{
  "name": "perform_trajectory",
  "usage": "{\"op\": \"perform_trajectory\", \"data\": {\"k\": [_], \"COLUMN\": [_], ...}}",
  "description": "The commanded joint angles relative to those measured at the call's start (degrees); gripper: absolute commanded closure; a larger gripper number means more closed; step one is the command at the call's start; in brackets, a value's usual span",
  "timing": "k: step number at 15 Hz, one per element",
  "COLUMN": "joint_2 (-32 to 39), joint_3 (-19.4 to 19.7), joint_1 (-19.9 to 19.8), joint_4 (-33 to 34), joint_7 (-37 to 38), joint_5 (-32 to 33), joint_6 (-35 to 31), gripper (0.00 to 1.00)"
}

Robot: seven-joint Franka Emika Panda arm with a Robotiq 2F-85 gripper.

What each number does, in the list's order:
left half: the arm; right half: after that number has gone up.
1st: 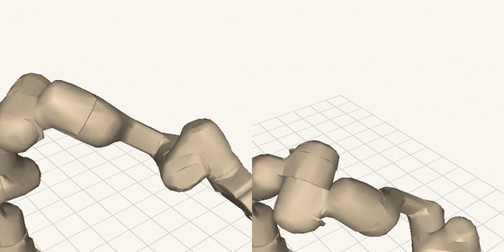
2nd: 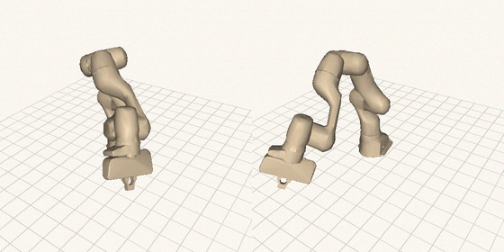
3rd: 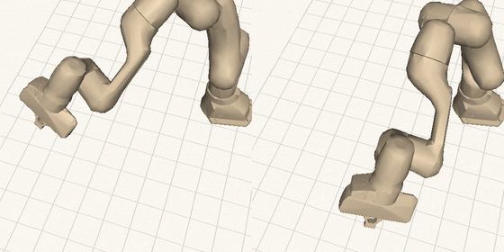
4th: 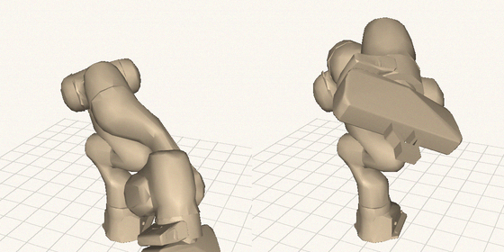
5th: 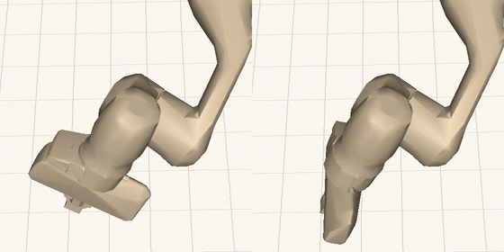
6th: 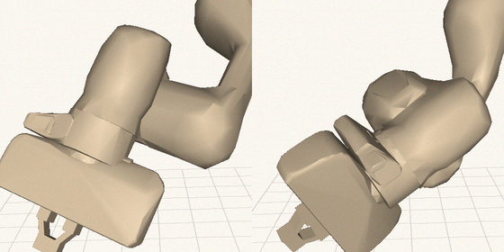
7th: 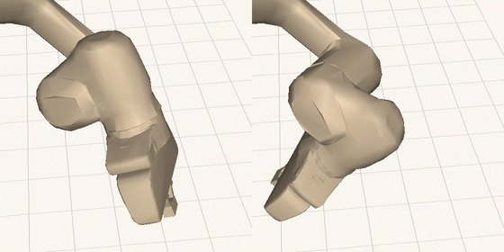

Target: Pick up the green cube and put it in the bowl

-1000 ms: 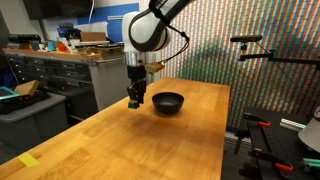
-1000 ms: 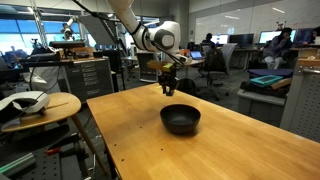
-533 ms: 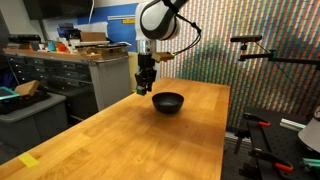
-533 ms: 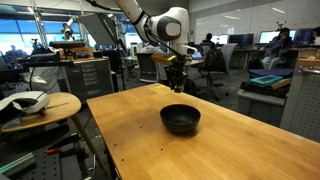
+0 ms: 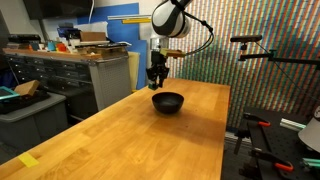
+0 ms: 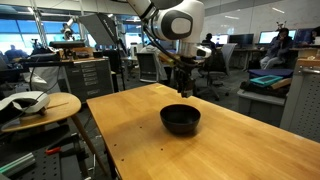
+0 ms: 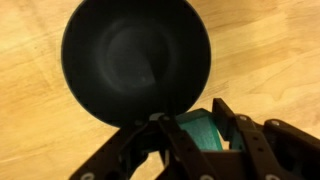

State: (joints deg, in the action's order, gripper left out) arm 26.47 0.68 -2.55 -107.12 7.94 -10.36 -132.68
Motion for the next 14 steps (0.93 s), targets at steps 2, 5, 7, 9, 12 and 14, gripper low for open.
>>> {"op": "perform_trajectory", "data": {"k": [2, 5, 7, 9, 12, 14], "joint_2": [-0.8, 0.4, 1.6, 3.0, 5.6, 7.2], "joint_3": [0.7, 1.4, 1.8, 1.9, 1.9, 2.1], "joint_1": [-2.4, -3.1, -3.3, -3.5, -3.9, -3.9], "joint_4": [-1.1, -0.4, 0.3, 1.2, 3.0, 4.1], "joint_7": [2.6, 4.6, 6.0, 6.8, 7.7, 8.5], "joint_5": [-5.1, -6.7, -7.0, -7.3, -8.0, -8.0], "joint_6": [1.4, 2.2, 2.7, 3.3, 4.9, 6.0], "gripper": [0.82, 0.82, 0.82, 0.82, 0.82, 0.82]}}
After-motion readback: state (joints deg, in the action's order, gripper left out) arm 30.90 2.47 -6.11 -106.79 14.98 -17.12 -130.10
